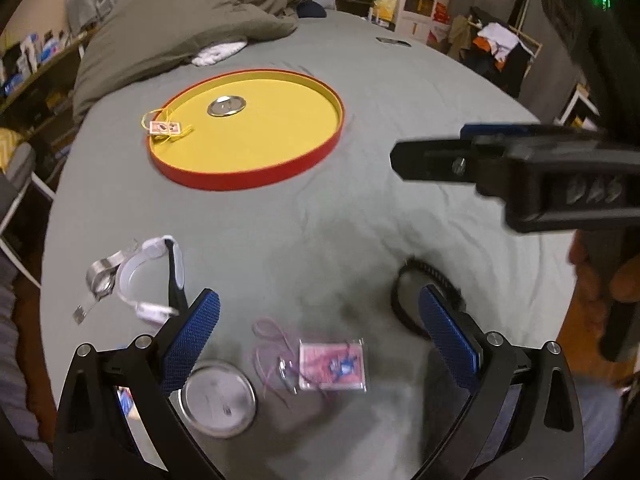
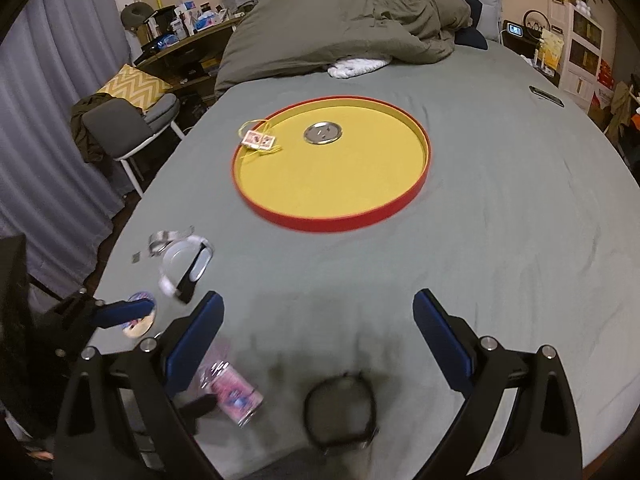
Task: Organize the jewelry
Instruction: 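Move both open tools back toward the remaining items on the bed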
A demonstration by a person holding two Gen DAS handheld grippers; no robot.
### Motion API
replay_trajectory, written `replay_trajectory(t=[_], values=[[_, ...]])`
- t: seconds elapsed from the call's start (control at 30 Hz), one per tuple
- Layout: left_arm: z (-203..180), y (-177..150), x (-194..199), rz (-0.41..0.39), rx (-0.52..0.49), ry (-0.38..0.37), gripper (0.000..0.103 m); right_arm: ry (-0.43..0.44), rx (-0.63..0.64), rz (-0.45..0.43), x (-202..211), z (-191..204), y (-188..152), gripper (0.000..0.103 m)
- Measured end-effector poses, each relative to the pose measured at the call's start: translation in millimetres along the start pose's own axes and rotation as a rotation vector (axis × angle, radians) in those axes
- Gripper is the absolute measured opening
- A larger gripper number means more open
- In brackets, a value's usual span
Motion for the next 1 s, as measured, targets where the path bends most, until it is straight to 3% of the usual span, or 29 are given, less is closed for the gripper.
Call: replay_trajectory(t=[0.3, 0.63, 0.83, 1.0], values=[[-17, -40, -1, 0.029, -0.045, -0.001, 0.097, -0.008, 0.01, 0.046, 14, 14, -33, 0.091], [-26, -56, -37, 0.052, -0.031, 0.053, 0.097, 0.005, 0.002, 0.149, -50, -1, -87, 0.091], [-15, -70, -59, 0.103, 0.078, 0.027, 0.097, 0.027, 0.017, 0.167, -73, -14, -100, 0.091], [-14, -82, -70, 0.102, 0.06, 0.023, 0.097, 0.019, 0.063, 0.17, -84, -19, -110, 0.091]])
Point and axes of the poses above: each gripper's, at about its wrist camera, not at the fingertips, and x roughly against the way its jaws point, z to its left, y to its top, the point moved 2 cm from there along -x, roughly the way its jaws point, and after that the axes turned 3 degrees about -z, right-handed, at the moved point
